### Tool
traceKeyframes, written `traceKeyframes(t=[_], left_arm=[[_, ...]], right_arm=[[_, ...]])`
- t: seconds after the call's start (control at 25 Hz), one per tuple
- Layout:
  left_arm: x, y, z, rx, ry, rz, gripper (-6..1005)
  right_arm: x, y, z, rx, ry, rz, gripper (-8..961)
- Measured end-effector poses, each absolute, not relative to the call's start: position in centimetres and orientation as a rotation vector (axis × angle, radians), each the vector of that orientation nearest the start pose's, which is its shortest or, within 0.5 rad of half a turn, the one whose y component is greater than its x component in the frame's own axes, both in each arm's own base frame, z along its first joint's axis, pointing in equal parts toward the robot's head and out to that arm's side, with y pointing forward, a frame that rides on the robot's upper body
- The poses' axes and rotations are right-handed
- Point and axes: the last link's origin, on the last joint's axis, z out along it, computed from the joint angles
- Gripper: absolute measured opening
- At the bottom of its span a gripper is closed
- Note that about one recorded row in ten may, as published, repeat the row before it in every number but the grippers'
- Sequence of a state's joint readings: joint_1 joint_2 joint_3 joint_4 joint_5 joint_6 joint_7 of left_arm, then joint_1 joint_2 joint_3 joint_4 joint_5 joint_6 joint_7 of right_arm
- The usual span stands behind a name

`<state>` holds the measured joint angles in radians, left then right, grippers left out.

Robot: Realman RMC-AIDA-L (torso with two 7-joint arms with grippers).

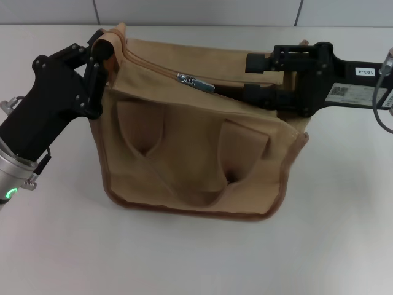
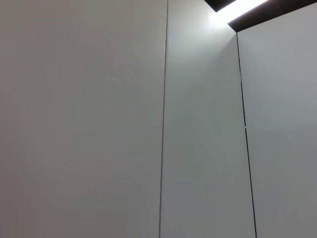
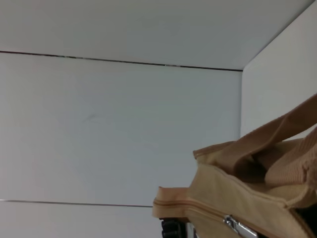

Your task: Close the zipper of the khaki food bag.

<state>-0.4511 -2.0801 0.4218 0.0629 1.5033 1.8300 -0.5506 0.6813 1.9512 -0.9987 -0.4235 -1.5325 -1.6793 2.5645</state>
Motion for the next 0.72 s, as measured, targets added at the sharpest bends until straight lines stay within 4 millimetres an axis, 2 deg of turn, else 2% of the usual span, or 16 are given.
traceKeyframes(t=[0.72], left_arm=[[-26.0,27.6,-0.1,-1.967,-0.210,-1.372,20]], right_arm=[[18.5,36.0,0.3,-2.465,2.243,1.025,564]])
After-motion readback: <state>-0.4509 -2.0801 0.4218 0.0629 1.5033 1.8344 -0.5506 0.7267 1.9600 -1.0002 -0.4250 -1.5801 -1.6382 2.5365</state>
